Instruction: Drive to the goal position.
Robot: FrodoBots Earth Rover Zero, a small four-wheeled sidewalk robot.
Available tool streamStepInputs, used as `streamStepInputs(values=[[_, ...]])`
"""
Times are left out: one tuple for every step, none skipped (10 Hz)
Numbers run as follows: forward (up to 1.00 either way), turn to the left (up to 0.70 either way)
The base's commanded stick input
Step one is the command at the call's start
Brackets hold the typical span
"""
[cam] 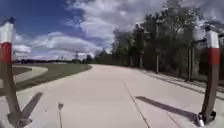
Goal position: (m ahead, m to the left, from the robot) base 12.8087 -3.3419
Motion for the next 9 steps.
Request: streamStepInputs(values=[[1.00,0.00],[1.00,0.00],[1.00,0.00],[1.00,0.00],[1.00,0.00],[1.00,0.00],[1.00,0.00],[1.00,0.00],[1.00,0.00]])
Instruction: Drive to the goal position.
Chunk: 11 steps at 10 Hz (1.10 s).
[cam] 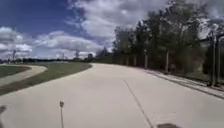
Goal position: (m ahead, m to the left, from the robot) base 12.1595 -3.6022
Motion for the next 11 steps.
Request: streamStepInputs(values=[[1.00,0.00],[1.00,0.00],[1.00,0.00],[1.00,0.00],[1.00,0.00],[1.00,0.00],[1.00,0.00],[1.00,0.00],[1.00,0.00],[1.00,0.00],[1.00,0.00]])
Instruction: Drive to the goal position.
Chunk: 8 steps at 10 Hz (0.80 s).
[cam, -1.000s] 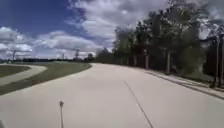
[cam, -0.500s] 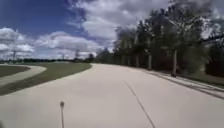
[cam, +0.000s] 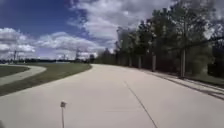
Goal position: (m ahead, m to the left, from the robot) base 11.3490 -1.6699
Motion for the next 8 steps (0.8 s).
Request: streamStepInputs(values=[[1.00,0.00],[1.00,0.00],[1.00,0.00],[1.00,0.00],[1.00,0.00],[1.00,0.00],[1.00,0.00],[1.00,0.00]])
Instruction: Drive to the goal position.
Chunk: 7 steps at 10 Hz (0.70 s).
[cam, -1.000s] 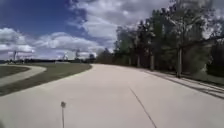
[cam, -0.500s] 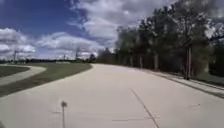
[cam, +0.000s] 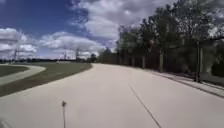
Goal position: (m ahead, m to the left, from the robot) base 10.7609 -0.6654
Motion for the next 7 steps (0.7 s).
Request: streamStepInputs(values=[[1.00,0.00],[1.00,0.00],[1.00,0.00],[1.00,0.00],[1.00,0.00],[1.00,0.00],[1.00,0.00]])
